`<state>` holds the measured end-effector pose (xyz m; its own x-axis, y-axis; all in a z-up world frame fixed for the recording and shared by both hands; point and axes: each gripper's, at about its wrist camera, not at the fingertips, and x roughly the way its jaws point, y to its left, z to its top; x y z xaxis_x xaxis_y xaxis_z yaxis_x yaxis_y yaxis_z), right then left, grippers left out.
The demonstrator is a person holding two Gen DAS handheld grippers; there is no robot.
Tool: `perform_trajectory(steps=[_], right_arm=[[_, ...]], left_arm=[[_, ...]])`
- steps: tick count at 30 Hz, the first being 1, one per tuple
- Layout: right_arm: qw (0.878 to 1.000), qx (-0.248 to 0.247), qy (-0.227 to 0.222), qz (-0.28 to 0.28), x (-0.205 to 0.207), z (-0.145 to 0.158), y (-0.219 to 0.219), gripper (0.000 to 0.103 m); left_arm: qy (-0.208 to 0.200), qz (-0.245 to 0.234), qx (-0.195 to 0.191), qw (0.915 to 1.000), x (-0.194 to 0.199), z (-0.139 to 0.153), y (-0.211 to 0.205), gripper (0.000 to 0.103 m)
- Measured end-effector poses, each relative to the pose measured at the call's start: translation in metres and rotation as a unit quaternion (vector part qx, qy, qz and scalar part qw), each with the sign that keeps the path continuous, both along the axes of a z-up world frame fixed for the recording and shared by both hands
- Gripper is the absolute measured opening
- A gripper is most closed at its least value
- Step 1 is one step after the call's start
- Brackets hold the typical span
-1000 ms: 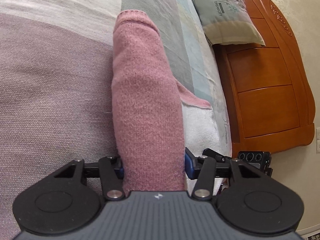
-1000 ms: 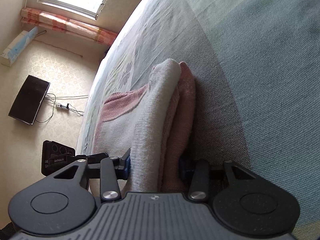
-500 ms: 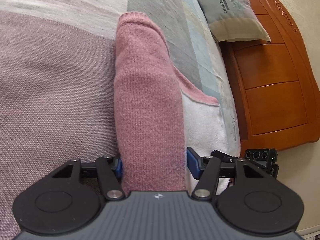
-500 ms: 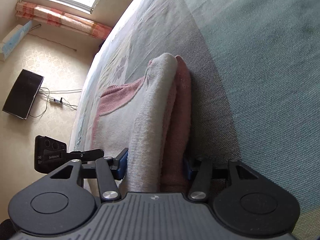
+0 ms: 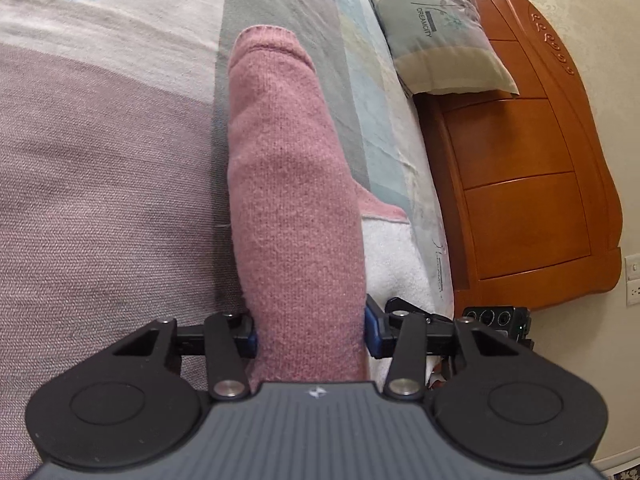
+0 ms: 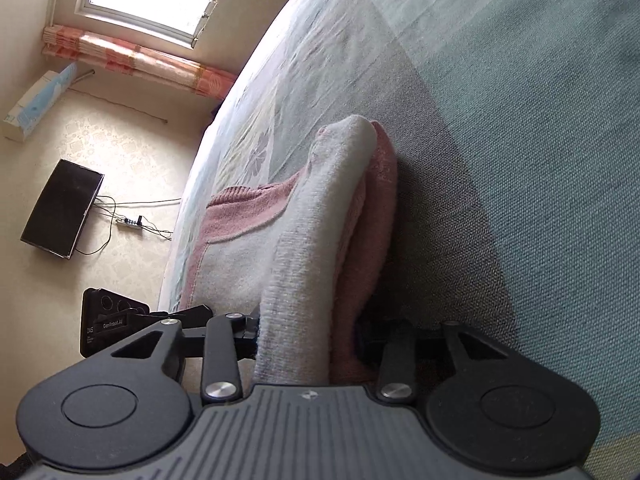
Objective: Fold clothes
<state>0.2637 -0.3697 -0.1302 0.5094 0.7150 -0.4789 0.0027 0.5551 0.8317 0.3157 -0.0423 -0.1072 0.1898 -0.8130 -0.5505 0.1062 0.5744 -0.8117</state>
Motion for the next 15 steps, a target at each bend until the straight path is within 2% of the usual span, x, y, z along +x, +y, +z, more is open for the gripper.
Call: perform_trajectory(steps=[4,9,15], right_arm=[[1.0,-0.016,-0.02,0.002,0.0,0.02,-0.001,0.043],[0.998,-0.025,-0.046,-0.02,-0.004,0.043,-0.025,0.043],[0.997,-0.044,-0.051,-0.047,-0.014,0.055,-0.072,0.043]], left_arm=[[-0.016,-0.012,-0.014,0.9997,0.0,0.016,-0.009,0.043],[-0.025,-0.02,-0.038,0.9988,0.005,0.026,-0.032,0.043],[-0.025,-0.05,-0.047,0.9973,0.012,0.03,-0.073,0.043]])
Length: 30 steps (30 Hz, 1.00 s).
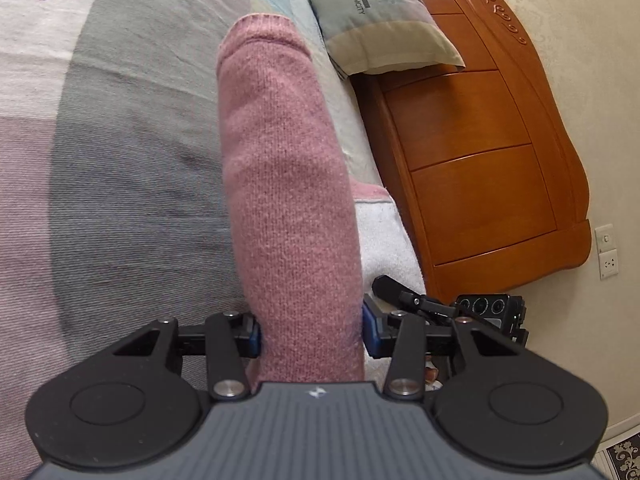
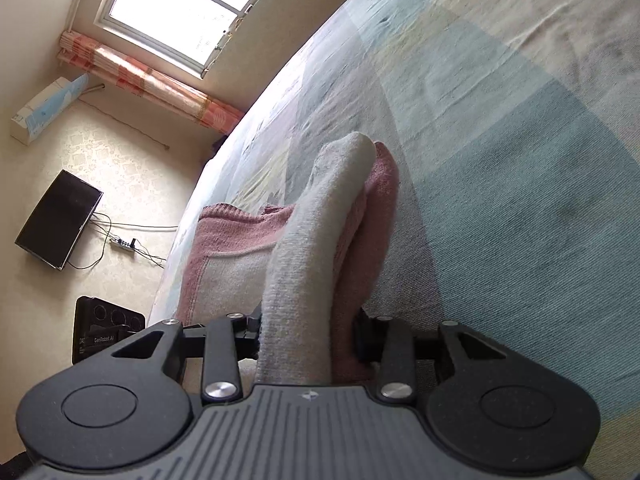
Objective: Fold clothes
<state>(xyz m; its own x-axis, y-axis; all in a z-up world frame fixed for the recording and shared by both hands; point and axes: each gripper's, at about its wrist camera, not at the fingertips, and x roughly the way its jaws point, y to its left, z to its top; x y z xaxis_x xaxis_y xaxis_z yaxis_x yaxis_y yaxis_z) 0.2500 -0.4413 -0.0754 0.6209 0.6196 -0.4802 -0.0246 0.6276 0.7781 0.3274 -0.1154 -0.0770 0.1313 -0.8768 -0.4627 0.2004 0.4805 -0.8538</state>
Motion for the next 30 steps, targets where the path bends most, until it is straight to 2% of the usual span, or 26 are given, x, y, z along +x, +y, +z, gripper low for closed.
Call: perform_trajectory(steps=[5,11,20,24,28,30], right_arm=[[0.999,-0.018,0.005,-0.029,-0.008,0.005,-0.051,0.043],[0.996,-0.054,0.005,-0.067,-0.011,0.02,-0.123,0.043],[0.985,-0.125,0.016,-0.114,0.026,0.029,-0.222,0.043],[0.981,-0.146,0.035,-0.124,0.045,0.021,-0.259,0.043],[0.976,-0.154,0.061,-0.138,0.052,0.0,-0.279,0.043],[0.974,-0.156,0.076,-0.147,0.055,-0.012,-0.288,0.051]], left_arm=[[0.002,-0.034,-0.013,0.9993,0.0,-0.011,-0.036,0.042],[0.006,-0.068,-0.042,0.9968,0.021,-0.023,-0.108,0.042],[0.016,-0.098,-0.082,0.9916,0.06,-0.05,-0.209,0.042],[0.031,-0.102,-0.093,0.9899,0.064,-0.07,-0.232,0.042],[0.042,-0.104,-0.073,0.991,0.064,-0.087,-0.24,0.045],[0.046,-0.112,-0.058,0.9909,0.062,-0.091,-0.23,0.049]])
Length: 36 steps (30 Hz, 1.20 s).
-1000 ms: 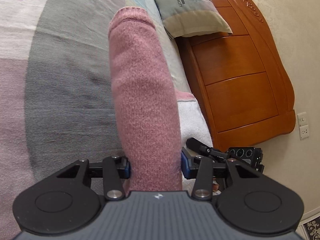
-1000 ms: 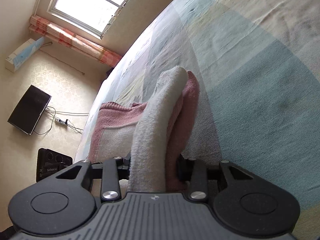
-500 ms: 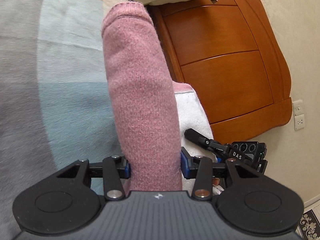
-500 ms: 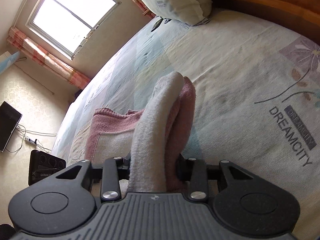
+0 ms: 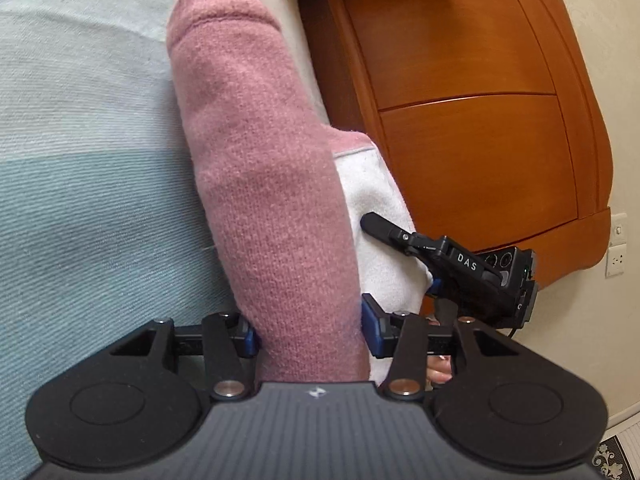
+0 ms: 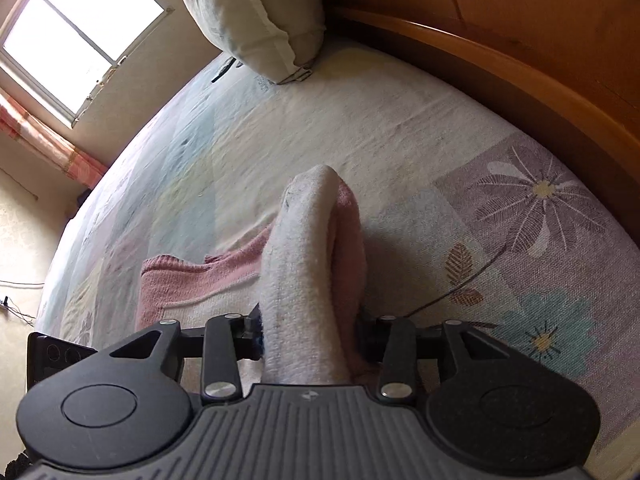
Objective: Fold clothes
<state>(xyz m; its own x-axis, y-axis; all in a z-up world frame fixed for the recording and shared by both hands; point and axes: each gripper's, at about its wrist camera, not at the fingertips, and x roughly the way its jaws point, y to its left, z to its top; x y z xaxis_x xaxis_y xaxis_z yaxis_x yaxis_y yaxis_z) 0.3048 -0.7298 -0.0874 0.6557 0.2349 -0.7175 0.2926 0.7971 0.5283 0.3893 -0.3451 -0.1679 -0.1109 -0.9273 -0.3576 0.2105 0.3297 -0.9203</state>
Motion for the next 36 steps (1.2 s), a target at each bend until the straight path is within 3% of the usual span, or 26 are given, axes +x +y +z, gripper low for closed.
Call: perform_trajectory(steps=[2,5,9,11,14,17,19,22,26,28,30,33,36], right_arm=[[1.0,-0.011,0.003,-0.021,-0.006,-0.004,-0.004,0.056],[0.997,-0.055,-0.014,-0.051,-0.02,0.009,-0.003,0.059],[0.986,-0.147,-0.072,-0.04,-0.039,0.049,0.028,0.067],[0.98,-0.174,-0.1,-0.003,-0.048,0.058,0.052,0.075],[0.971,-0.213,-0.101,0.04,-0.054,0.045,0.078,0.075],[0.969,-0.244,-0.042,0.011,-0.051,0.005,0.068,0.076],[0.963,-0.267,-0.033,0.003,-0.053,-0.006,0.065,0.077],[0.96,-0.276,-0.039,0.0,-0.057,0.015,0.076,0.076],[0.949,-0.299,-0.088,0.048,-0.067,0.039,0.113,0.082],[0.947,-0.301,-0.084,0.074,-0.063,0.033,0.132,0.086],[0.953,-0.28,-0.065,0.099,-0.056,0.014,0.144,0.086],[0.953,-0.276,-0.051,0.11,-0.049,-0.006,0.166,0.095],[0.947,-0.296,-0.059,0.111,-0.044,0.013,0.173,0.093]], left_arm=[[-0.019,-0.008,0.016,0.9996,-0.004,0.008,0.016,0.053],[-0.119,-0.006,0.069,0.9905,0.001,0.048,0.023,0.071],[-0.245,0.002,0.148,0.958,-0.019,0.082,0.05,0.08],[-0.28,0.004,0.179,0.9432,-0.023,0.089,0.057,0.08],[-0.295,0.006,0.203,0.9338,-0.026,0.093,0.062,0.08],[-0.293,0.01,0.217,0.9311,-0.036,0.083,0.071,0.08],[-0.303,0.014,0.235,0.9234,-0.038,0.078,0.072,0.08],[-0.325,0.018,0.255,0.9105,-0.046,0.08,0.078,0.08],[-0.33,0.017,0.254,0.9092,-0.054,0.08,0.088,0.086],[-0.325,0.019,0.25,0.9119,-0.056,0.078,0.091,0.086],[-0.325,0.021,0.251,0.9117,-0.057,0.08,0.094,0.086],[-0.335,0.023,0.258,0.9061,-0.06,0.084,0.099,0.086],[-0.353,0.026,0.268,0.896,-0.064,0.086,0.106,0.087]])
